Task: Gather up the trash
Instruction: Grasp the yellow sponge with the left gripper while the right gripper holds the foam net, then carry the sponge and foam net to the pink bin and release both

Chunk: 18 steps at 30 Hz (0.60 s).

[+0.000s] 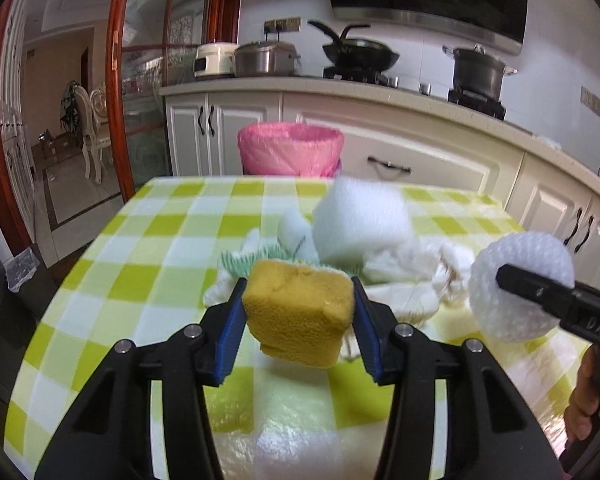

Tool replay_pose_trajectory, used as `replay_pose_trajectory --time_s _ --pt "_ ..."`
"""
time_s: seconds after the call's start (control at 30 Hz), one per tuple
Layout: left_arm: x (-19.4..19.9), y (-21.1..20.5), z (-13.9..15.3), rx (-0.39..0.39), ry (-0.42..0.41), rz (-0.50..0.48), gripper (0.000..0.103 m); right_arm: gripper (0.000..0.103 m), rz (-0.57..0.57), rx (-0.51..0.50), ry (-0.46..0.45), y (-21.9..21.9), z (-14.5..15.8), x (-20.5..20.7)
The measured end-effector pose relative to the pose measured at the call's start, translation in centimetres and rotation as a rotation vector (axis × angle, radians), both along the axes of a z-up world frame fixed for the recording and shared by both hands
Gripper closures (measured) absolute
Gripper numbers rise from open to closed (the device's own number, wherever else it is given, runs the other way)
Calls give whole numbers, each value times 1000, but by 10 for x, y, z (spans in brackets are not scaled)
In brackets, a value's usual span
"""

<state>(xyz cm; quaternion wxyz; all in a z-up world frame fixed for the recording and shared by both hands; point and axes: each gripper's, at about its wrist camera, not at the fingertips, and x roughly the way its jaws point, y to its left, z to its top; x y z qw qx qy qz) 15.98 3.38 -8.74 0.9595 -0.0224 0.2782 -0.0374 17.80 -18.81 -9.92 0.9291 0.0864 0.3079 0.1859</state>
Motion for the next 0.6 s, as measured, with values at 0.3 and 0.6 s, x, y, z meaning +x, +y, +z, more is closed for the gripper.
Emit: replay_pose_trajectory --time_s 0.3,0.6 --pt "-1 -3 29 -6 -75 -4 55 56 21 -28 -78 9 27 8" --pt "6 -4 51 -17 -123 -12 55 55 55 -58 -168 21 57 20"
